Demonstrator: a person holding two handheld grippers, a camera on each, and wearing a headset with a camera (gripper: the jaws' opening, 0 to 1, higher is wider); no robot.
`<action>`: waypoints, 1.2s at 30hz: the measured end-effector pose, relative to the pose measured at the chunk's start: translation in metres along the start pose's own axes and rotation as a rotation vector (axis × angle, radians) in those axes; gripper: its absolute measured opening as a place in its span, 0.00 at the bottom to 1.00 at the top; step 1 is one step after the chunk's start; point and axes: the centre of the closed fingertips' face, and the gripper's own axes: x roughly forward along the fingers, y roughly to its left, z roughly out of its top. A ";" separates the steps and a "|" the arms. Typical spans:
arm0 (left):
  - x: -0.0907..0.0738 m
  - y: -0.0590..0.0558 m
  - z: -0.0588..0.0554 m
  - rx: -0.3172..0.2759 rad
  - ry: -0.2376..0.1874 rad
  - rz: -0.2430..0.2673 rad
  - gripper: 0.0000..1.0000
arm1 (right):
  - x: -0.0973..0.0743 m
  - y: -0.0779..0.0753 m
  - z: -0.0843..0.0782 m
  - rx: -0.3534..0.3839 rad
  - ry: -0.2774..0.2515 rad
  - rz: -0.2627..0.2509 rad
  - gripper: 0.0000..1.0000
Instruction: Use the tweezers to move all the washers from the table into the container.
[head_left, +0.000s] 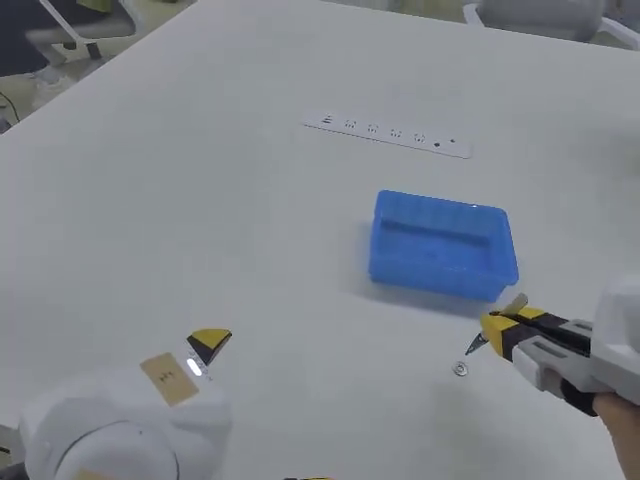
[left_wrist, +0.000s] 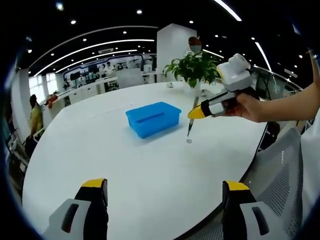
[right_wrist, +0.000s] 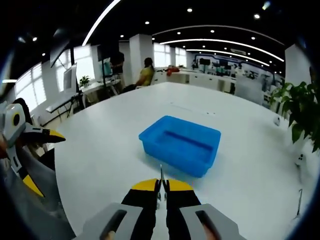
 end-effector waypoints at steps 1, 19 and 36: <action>0.000 0.000 0.000 -0.001 -0.002 -0.002 0.98 | 0.000 0.000 -0.001 0.000 0.002 0.001 0.02; 0.001 0.004 -0.003 0.007 0.015 0.020 0.97 | 0.002 0.001 -0.007 0.016 0.007 0.005 0.02; 0.002 0.004 -0.006 0.025 0.033 0.024 0.95 | 0.001 0.009 -0.009 -0.160 0.030 -0.026 0.02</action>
